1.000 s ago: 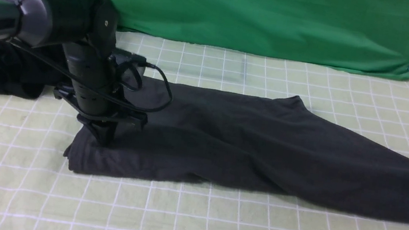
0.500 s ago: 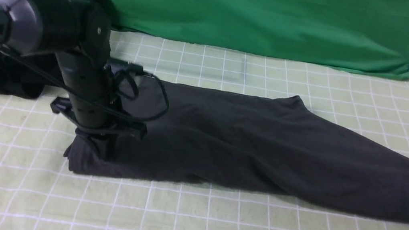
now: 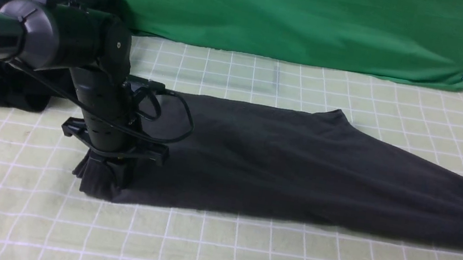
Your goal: Fold a long-sleeved shirt over a green coffee tablecloth.
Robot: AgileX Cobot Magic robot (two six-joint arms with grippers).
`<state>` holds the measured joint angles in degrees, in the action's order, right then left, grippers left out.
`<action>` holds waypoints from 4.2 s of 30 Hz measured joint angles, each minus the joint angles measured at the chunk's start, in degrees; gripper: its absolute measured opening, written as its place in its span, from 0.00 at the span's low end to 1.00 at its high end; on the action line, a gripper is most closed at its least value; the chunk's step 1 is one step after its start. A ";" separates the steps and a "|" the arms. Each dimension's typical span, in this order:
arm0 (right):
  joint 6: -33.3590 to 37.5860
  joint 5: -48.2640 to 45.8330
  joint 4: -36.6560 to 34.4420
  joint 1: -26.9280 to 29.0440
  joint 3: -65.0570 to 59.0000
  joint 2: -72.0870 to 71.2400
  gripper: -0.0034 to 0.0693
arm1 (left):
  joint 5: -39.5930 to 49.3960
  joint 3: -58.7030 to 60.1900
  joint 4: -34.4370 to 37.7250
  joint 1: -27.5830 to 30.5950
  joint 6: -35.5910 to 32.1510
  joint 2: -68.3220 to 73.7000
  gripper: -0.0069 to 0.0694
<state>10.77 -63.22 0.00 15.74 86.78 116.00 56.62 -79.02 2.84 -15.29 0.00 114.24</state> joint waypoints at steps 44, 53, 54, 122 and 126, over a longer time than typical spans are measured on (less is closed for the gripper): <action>-6.52 -0.91 -1.62 0.42 4.48 6.92 0.89 | -1.63 -0.78 -0.21 1.19 1.45 -0.92 0.09; -1.45 -0.50 -4.09 0.67 5.00 7.80 0.44 | 1.06 -1.00 -2.47 1.82 1.51 -4.27 0.09; -0.70 -0.57 -4.36 0.67 5.00 7.80 0.32 | 1.14 -1.00 -2.84 1.82 1.51 -5.41 0.09; -8.14 -5.36 -9.88 -50.95 50.63 8.28 0.17 | 3.52 -1.00 18.57 18.49 -9.20 -17.80 0.09; -6.51 -5.98 -8.52 -47.22 34.68 1.66 0.06 | 3.08 -1.00 22.78 16.34 -12.41 -17.80 0.12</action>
<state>4.27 -69.20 -8.52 -31.48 121.47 117.66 59.70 -80.01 25.62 1.05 -12.41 96.44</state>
